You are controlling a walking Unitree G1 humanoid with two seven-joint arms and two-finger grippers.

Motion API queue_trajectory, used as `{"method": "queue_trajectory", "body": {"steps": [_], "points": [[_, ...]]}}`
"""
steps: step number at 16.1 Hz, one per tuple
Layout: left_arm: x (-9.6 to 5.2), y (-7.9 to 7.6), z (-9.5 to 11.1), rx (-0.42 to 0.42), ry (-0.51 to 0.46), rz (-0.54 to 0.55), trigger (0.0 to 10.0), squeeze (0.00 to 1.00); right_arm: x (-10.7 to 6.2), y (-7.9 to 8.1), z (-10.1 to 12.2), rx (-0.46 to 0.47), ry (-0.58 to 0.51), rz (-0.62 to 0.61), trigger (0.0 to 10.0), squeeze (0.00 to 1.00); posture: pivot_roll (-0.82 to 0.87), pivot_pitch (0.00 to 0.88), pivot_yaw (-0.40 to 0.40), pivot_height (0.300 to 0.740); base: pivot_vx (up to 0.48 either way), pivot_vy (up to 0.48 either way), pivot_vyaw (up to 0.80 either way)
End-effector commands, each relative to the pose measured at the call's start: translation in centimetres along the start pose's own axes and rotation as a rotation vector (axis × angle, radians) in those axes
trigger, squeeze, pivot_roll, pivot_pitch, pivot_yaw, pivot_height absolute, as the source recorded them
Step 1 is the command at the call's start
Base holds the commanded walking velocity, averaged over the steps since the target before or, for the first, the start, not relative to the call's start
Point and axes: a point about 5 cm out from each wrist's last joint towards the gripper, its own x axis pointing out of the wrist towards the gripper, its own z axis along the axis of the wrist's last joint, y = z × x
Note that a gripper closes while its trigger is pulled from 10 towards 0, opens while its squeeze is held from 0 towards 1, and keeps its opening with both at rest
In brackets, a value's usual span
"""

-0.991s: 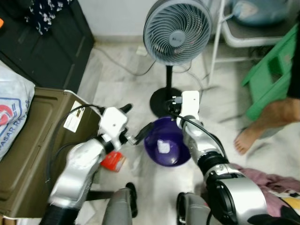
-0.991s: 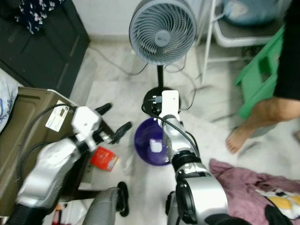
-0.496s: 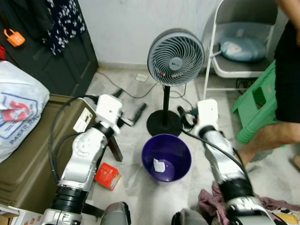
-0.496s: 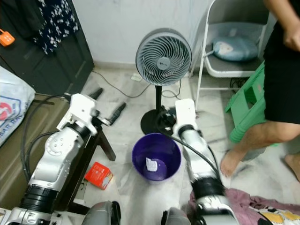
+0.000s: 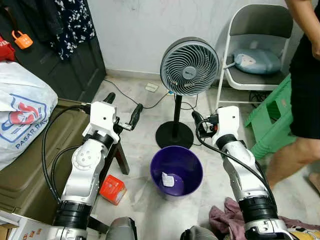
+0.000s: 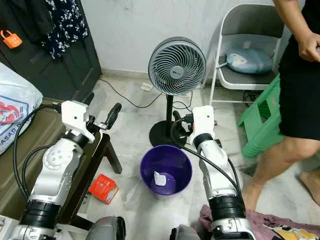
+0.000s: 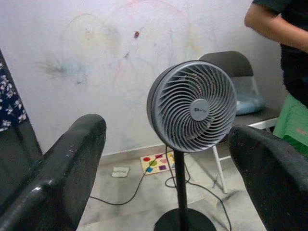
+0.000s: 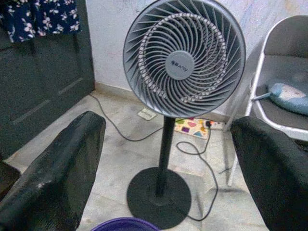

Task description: Clean up the room

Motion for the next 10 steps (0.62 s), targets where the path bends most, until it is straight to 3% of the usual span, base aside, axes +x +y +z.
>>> {"method": "queue_trajectory", "body": {"steps": [1, 2, 3, 4, 6, 7, 8, 10], "points": [[0.0, 0.6, 0.1, 0.014, -0.003, 0.035, 10.0, 0.00, -0.1, -0.4, 0.9, -0.055, -0.040, -0.043, 10.0, 0.00, -0.02, 0.000, 0.021, 0.740, 0.000, 0.000, 0.00], [-0.4, 0.9, 0.1, 0.011, -0.002, 0.055, 10.0, 0.00, -0.3, -0.4, 1.2, -0.081, -0.077, -0.031, 10.0, 0.00, -0.02, 0.000, 0.021, 0.740, 0.000, 0.000, 0.00], [-0.9, 1.3, 0.0, 0.010, 0.002, 0.081, 10.0, 0.00, -0.6, -0.5, 1.2, -0.002, -0.078, -0.035, 10.0, 0.00, -0.02, 0.000, 0.018, 0.740, 0.000, 0.000, 0.00], [-1.7, 1.9, -0.1, 0.026, 0.000, 0.135, 10.0, 0.00, -1.3, -1.7, 1.2, -0.009, -0.080, -0.142, 10.0, 0.00, -0.02, 0.000, 0.015, 0.740, 0.000, 0.000, 0.00], [-2.6, 2.6, 0.0, 0.030, -0.002, 0.205, 10.0, 0.00, -2.5, -2.8, 0.7, -0.087, -0.056, -0.188, 10.0, 0.00, -0.02, 0.000, 0.017, 0.740, 0.000, 0.000, 0.00], [-2.7, 2.7, 0.0, 0.022, -0.001, 0.215, 10.0, 0.00, -2.7, -2.7, 0.5, -0.029, -0.047, -0.172, 10.0, 0.00, -0.02, 0.000, 0.018, 0.740, 0.000, 0.000, 0.00], [-2.8, 2.5, 0.0, 0.019, 0.004, 0.211, 10.0, 0.00, -3.0, -2.3, 1.1, -0.045, -0.098, -0.176, 10.0, 0.00, -0.03, 0.000, 0.021, 0.740, 0.000, 0.000, 0.00], [-2.6, 1.5, -0.1, 0.003, 0.023, 0.182, 10.0, 0.00, -3.1, -0.4, 2.0, -0.003, -0.130, -0.106, 10.0, 0.00, -0.04, 0.000, 0.023, 0.740, 0.000, 0.000, 0.00]]}}
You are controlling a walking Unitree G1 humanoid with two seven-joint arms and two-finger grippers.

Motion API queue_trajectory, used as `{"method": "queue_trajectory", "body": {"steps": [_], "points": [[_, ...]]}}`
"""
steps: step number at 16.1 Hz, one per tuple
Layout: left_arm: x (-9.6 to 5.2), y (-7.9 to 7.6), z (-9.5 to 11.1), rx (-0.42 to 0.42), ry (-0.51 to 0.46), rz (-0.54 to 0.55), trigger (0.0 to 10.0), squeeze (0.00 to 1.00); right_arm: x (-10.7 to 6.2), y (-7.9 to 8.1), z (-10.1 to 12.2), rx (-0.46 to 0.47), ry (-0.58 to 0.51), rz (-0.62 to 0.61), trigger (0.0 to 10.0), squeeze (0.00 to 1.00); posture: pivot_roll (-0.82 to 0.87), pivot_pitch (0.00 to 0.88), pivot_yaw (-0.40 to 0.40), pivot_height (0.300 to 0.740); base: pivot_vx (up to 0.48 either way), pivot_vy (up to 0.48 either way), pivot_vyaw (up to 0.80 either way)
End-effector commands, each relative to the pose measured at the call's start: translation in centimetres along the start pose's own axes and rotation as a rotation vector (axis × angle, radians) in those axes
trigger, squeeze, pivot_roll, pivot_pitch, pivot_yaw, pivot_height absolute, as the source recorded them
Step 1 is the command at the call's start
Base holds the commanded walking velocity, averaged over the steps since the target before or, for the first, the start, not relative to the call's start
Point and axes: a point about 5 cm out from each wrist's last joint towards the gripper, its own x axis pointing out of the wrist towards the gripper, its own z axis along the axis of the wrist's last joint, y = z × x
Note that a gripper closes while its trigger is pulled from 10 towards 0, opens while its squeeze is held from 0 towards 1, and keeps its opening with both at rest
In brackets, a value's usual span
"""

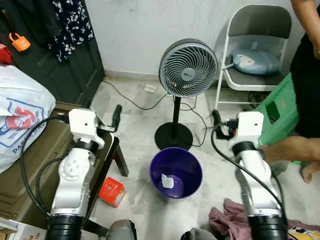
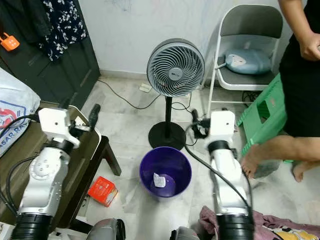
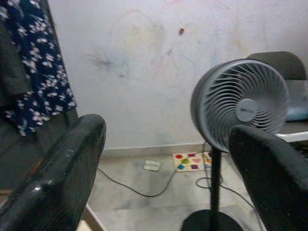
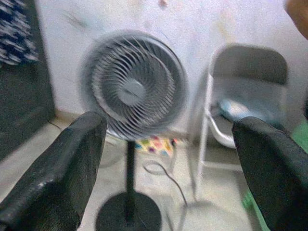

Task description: Clean up the room

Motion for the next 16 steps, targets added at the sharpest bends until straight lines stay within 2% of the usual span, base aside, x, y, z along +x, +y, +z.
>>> {"method": "queue_trajectory", "body": {"steps": [1, 3, 7, 11, 16], "points": [[0.0, -0.5, 0.2, 0.001, 0.001, -0.016, 10.0, 0.00, -0.1, 0.9, 0.5, -0.013, -0.013, 0.049, 10.0, 0.00, -0.04, 0.000, 0.024, 0.740, 0.000, 0.000, 0.80], [0.3, -1.4, 0.2, -0.012, 0.004, -0.046, 10.0, 0.00, -0.3, 1.6, 0.5, -0.015, -0.017, 0.082, 10.0, 0.00, -0.05, 0.000, 0.024, 0.740, 0.000, 0.000, 0.80], [1.0, -2.0, 0.7, -0.021, -0.011, -0.045, 10.0, 0.00, -0.1, 1.6, 0.8, -0.013, -0.014, 0.093, 10.0, 0.00, -0.06, 0.000, 0.012, 0.740, 0.000, 0.000, 0.80], [0.7, -1.8, 0.5, -0.001, -0.001, -0.025, 10.0, 0.00, 0.0, 2.3, 0.9, -0.006, -0.014, 0.115, 10.0, 0.00, -0.05, 0.000, 0.006, 0.740, 0.000, 0.000, 0.80], [1.2, -1.5, 0.7, 0.007, -0.003, -0.020, 10.0, 0.00, 0.3, 2.6, 1.0, 0.009, -0.021, 0.115, 10.0, 0.00, -0.05, 0.000, 0.017, 0.740, 0.000, 0.000, 0.80]]}}
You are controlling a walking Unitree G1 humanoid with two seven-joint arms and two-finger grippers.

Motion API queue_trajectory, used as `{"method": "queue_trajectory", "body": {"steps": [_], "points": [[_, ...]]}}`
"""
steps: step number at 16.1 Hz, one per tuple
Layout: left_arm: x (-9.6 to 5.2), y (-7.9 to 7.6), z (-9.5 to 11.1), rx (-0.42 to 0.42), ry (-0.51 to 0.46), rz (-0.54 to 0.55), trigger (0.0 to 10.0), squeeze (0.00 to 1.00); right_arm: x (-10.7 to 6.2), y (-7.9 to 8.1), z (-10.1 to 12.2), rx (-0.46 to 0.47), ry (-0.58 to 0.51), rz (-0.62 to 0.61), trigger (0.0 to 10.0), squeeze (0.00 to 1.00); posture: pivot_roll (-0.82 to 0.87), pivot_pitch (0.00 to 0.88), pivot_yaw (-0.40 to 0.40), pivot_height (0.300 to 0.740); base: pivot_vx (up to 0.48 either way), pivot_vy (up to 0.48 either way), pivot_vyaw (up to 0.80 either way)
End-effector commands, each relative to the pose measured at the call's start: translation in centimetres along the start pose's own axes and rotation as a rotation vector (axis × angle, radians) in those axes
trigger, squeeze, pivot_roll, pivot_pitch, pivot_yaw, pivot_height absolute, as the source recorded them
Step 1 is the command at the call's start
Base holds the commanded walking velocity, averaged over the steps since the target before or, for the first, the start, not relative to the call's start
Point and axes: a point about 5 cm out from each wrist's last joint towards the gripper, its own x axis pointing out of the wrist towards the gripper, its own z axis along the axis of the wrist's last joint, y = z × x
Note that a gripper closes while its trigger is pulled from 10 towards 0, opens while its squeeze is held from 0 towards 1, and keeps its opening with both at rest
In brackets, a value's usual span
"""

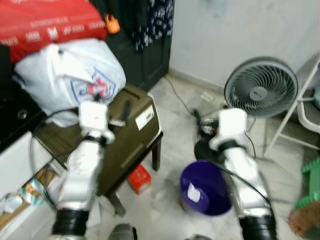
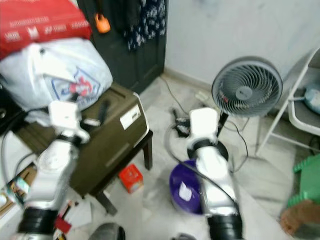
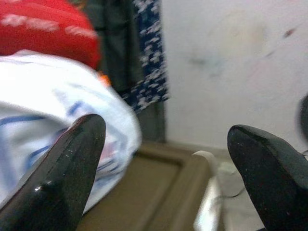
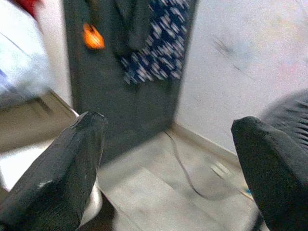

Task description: Clean up the room

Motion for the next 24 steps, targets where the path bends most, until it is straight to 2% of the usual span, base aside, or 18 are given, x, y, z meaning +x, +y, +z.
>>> {"method": "queue_trajectory", "body": {"steps": [1, 6, 21, 24], "points": [[0.30, -0.66, 0.17, 0.003, 0.000, -0.027, 10.0, 0.00, -0.08, -0.60, 0.10, -0.002, -0.005, -0.023, 10.0, 0.00, -0.05, 0.000, 0.020, 0.740, 0.000, 0.000, 0.80], [0.61, -0.39, 0.41, 0.032, -0.005, -0.009, 10.0, 0.00, -0.07, -0.59, 0.14, 0.007, -0.011, -0.031, 10.0, 0.00, -0.05, 0.000, 0.027, 0.740, 0.000, 0.000, 0.80], [0.38, -0.50, -0.28, 0.009, 0.045, 0.000, 10.0, 0.00, -0.17, -0.96, 0.10, 0.021, -0.004, -0.040, 10.0, 0.00, -0.05, 0.000, 0.022, 0.740, 0.000, 0.000, 0.80], [0.36, -0.52, -0.35, 0.006, 0.053, -0.001, 10.0, 0.00, -0.21, -1.29, 0.00, 0.020, 0.003, -0.067, 10.0, 0.00, -0.05, 0.000, 0.023, 0.740, 0.000, 0.000, 0.00]]}}
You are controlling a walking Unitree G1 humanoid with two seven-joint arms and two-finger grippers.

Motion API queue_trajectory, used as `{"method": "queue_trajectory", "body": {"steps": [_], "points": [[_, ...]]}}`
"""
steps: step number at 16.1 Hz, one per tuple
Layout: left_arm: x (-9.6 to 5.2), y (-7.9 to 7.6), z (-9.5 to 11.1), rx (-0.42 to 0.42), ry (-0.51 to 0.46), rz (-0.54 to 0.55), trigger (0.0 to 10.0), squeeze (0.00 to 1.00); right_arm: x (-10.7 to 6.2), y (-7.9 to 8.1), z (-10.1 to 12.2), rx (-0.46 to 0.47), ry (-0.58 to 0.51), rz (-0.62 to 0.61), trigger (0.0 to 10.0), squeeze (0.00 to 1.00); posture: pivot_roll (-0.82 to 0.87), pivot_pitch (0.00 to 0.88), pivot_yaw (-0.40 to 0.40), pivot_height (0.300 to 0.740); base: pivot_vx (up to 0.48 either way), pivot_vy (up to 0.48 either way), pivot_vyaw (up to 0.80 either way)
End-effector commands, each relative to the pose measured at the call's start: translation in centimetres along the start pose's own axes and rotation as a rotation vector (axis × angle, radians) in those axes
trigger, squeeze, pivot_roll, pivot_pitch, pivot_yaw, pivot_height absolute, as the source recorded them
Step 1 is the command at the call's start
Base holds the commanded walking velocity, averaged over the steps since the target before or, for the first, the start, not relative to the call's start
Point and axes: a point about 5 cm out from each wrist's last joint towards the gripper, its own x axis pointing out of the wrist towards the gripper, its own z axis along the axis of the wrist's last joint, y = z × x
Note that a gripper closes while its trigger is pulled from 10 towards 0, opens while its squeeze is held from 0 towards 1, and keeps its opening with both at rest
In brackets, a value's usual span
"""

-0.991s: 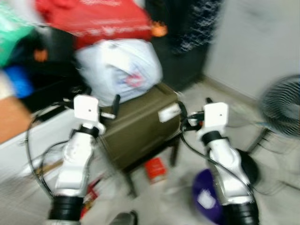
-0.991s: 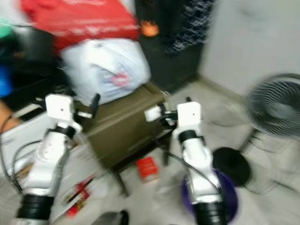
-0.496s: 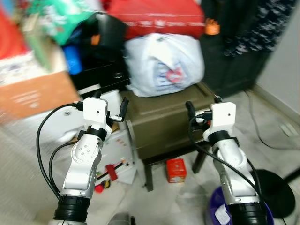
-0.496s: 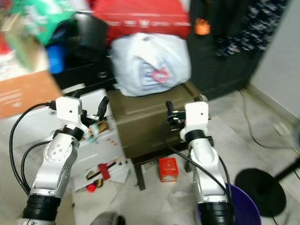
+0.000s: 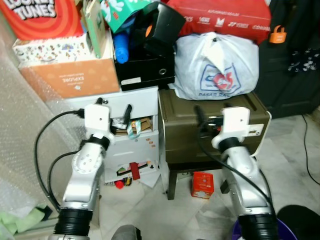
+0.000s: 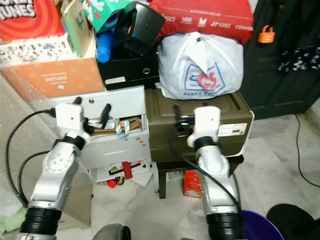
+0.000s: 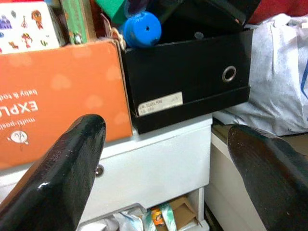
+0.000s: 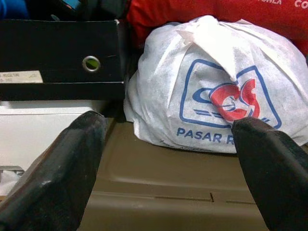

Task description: Clean up the room

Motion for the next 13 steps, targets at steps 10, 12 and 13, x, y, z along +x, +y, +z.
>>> {"method": "queue_trajectory", "body": {"steps": [10, 12, 13], "points": [[0.20, -0.21, 0.17, -0.001, 0.009, -0.015, 10.0, 0.00, 0.05, -0.39, 0.18, -0.002, -0.003, -0.010, 10.0, 0.00, -0.05, 0.000, 0.020, 0.740, 0.000, 0.000, 0.76], [0.21, -0.26, 0.13, -0.003, 0.011, -0.016, 10.0, 0.00, 0.09, -0.42, 0.17, -0.003, -0.003, -0.008, 10.0, 0.00, -0.05, 0.000, 0.019, 0.740, 0.000, 0.000, 0.80], [0.21, -0.27, 0.11, -0.003, 0.012, -0.016, 10.0, 0.00, 0.12, -0.41, 0.18, -0.003, -0.004, -0.007, 10.0, 0.00, -0.05, 0.000, 0.019, 0.740, 0.000, 0.000, 0.80]]}}
